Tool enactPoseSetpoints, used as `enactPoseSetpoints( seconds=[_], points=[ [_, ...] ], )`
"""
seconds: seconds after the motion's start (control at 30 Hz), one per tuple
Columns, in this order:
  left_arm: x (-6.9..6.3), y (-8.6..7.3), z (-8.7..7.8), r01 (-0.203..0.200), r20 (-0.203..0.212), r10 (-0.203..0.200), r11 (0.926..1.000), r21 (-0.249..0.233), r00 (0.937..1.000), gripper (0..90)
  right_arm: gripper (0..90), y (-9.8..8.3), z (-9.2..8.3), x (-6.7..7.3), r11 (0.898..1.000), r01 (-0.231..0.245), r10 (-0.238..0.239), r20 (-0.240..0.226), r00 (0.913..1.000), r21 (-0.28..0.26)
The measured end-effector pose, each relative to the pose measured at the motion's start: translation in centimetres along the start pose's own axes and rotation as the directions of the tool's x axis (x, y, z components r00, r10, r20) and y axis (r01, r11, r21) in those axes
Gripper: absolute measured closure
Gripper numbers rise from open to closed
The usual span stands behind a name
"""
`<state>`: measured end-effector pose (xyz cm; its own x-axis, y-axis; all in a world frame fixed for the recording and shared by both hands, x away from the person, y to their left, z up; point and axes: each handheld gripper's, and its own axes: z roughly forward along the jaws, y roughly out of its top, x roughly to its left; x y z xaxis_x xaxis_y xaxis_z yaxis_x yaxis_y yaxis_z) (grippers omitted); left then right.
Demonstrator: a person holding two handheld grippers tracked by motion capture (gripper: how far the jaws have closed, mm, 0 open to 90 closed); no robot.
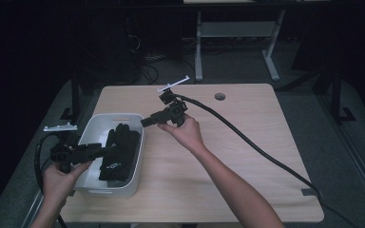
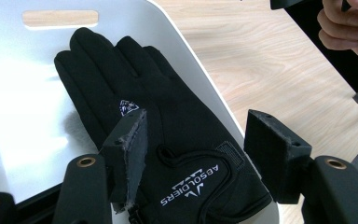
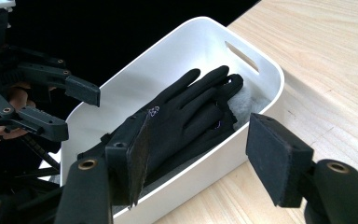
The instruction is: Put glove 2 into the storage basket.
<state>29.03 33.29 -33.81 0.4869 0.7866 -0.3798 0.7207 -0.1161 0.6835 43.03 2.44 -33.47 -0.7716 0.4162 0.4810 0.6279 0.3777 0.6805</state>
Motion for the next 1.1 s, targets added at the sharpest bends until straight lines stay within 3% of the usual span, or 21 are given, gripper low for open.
enactPoseSetpoints(
  seconds=[0.47, 0.97, 1.1],
  points=[
    [-0.7, 0.7, 0.0, -0.016, 0.008, 0.016, 0.9998, -0.007, 0.9998, 37.3, 36.2, 0.2, -0.8, 0.1, 1.000, 0.006, -0.006, -0.008, 1.0000, -0.004],
    [-1.4, 1.2, 0.1, -0.031, 0.018, 0.031, 0.9995, -0.009, 0.9994, 36.7, 33.9, 0.1, -1.4, -0.4, 1.000, -0.027, 0.027, -0.018, 0.9995, 0.010],
    [-1.6, 1.3, 0.2, -0.031, 0.019, 0.031, 0.9995, -0.011, 0.9993, 36.6, 35.3, -0.3, -1.8, -0.8, 0.999, -0.044, 0.044, -0.026, 0.9987, -0.021]
  ],
)
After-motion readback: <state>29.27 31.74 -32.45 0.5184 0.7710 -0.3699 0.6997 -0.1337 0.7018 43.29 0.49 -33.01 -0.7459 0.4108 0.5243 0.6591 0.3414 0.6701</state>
